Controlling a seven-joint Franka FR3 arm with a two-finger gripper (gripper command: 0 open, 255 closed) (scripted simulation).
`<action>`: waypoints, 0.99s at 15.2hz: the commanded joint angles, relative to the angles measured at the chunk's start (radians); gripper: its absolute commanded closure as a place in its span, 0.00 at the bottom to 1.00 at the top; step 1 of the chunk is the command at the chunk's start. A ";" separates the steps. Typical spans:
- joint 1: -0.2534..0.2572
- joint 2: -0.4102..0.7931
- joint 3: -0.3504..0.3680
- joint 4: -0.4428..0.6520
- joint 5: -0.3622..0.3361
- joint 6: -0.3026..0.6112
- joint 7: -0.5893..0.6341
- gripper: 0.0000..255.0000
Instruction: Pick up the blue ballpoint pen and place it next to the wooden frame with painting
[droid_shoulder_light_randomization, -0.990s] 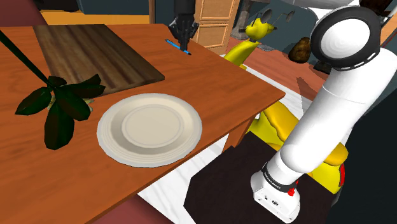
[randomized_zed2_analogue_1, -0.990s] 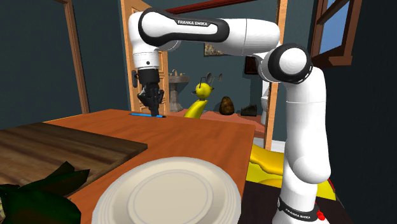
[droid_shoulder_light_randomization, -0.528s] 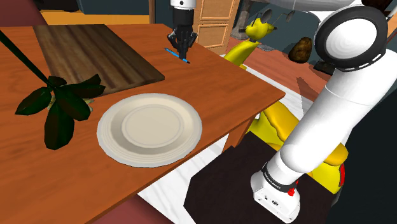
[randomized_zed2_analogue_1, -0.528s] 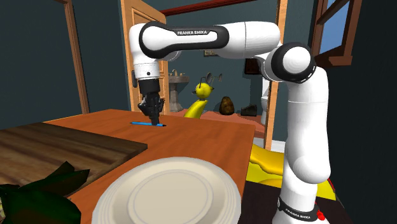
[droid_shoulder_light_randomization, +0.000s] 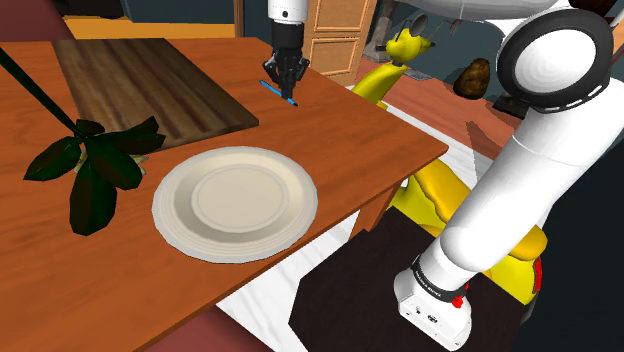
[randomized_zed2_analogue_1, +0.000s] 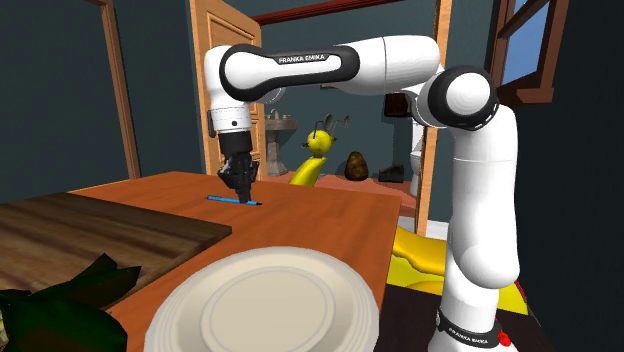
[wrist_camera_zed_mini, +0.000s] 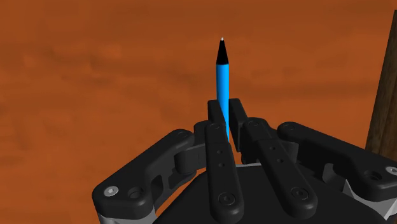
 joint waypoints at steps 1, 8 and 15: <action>0.000 0.000 0.000 0.000 0.000 0.000 0.000 1.00; 0.000 0.000 0.000 0.000 0.000 0.000 0.000 0.00; 0.010 0.053 0.005 0.195 -0.015 -0.144 0.009 0.00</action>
